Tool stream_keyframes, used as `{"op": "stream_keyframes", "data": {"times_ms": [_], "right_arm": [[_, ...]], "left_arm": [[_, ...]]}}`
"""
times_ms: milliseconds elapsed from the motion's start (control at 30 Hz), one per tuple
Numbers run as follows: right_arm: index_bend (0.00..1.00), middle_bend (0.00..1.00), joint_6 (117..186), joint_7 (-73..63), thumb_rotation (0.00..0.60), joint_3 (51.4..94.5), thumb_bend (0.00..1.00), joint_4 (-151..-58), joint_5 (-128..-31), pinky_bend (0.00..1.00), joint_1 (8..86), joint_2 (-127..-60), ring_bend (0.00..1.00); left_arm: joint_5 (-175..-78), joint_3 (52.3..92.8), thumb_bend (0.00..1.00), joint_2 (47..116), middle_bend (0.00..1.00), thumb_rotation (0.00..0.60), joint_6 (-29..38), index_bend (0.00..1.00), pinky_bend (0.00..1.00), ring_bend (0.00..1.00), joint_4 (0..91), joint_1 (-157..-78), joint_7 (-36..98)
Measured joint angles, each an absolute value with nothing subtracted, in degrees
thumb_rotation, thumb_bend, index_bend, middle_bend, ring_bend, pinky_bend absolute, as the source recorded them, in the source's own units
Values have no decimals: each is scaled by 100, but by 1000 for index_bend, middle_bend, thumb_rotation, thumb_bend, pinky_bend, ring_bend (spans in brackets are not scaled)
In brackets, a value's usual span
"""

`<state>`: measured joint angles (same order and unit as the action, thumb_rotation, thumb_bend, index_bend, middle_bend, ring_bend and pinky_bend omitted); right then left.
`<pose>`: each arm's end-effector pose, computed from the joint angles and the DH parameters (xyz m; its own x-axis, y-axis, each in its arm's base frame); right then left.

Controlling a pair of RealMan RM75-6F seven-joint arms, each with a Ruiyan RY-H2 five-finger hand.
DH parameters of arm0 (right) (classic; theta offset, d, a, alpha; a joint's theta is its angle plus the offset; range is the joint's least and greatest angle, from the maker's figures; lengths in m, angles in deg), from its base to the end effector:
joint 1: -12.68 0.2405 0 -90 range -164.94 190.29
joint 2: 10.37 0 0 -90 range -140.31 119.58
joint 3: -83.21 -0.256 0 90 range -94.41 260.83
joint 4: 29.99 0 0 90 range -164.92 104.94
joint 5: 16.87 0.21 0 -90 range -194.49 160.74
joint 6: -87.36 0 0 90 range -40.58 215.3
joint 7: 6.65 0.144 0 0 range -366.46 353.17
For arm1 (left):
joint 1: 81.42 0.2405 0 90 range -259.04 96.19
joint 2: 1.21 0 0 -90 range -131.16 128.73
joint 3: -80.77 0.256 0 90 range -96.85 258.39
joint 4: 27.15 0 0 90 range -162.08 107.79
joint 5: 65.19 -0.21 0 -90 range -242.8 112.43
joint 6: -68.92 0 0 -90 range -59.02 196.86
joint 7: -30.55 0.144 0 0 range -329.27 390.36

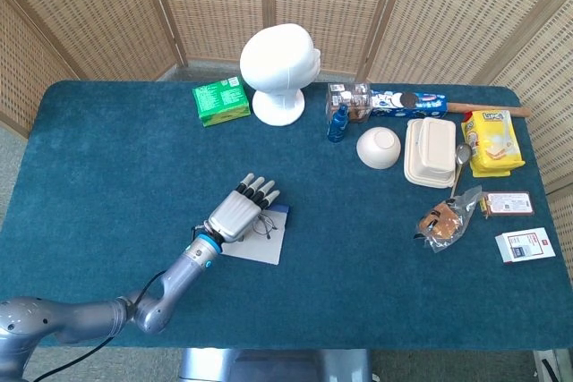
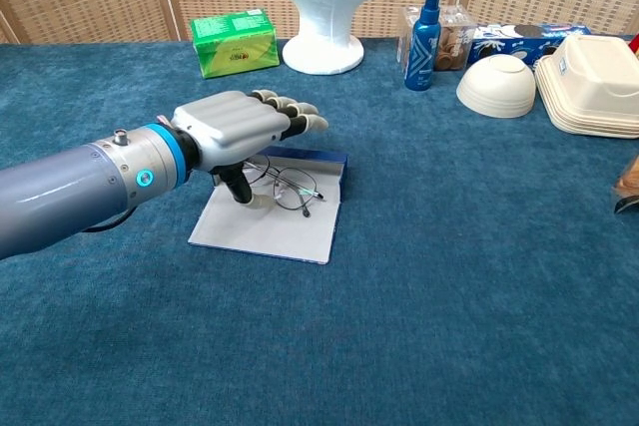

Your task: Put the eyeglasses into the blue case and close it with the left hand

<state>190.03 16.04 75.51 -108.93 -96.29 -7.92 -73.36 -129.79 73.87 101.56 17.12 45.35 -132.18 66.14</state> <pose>-0.3831 -0.0266 0.2501 0.3873 0.2758 0.8797 -0.8802 0.3946 0.2638 -0.1023 0.3371 -0.0962 0.7107 0.1365 0.6901 0.6191 -0.5872 -0.5214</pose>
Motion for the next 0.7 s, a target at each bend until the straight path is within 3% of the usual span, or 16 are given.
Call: {"op": "stream_keyframes", "data": {"times_ms": [700], "right_arm": [[0, 100, 19020, 1677, 538, 7538, 185, -10839, -9597, 180, -839, -7343, 0]], "left_arm": [[-12800, 7158, 236, 10454, 0, 558, 1759, 0, 0, 0, 4078, -13346, 6578]]}}
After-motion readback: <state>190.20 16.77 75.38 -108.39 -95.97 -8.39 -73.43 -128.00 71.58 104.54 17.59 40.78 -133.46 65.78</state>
